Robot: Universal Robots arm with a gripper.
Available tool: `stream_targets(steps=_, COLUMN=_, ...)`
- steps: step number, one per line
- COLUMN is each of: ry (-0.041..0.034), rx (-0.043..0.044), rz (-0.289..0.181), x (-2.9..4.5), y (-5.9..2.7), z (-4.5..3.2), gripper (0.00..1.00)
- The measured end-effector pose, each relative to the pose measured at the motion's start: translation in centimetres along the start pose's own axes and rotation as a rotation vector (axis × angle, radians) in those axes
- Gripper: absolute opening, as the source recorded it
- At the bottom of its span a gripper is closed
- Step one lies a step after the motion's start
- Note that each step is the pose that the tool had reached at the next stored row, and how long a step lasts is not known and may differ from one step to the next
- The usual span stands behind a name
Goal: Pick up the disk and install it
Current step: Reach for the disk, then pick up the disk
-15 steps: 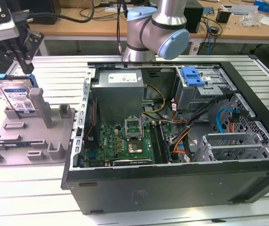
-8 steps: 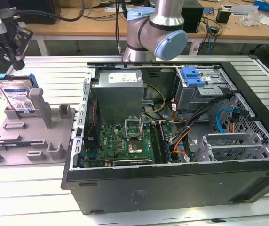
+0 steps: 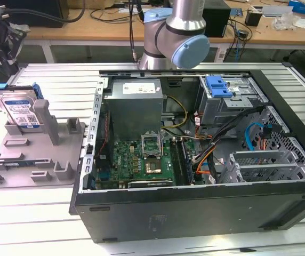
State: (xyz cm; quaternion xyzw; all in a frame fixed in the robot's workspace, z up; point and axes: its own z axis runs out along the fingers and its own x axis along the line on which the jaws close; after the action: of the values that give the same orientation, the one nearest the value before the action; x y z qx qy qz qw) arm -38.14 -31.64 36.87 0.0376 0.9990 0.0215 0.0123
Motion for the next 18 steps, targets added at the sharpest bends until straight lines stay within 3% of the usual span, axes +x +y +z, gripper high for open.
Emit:
stream_targets(steps=15, ry=0.0001, rx=0.0, rz=0.0, x=0.06, y=0.01, z=0.0, gripper=0.11)
stream_targets(steps=18, ry=0.0105, rx=0.0008, rz=0.0, x=-0.1, y=0.02, z=0.01, gripper=0.11)
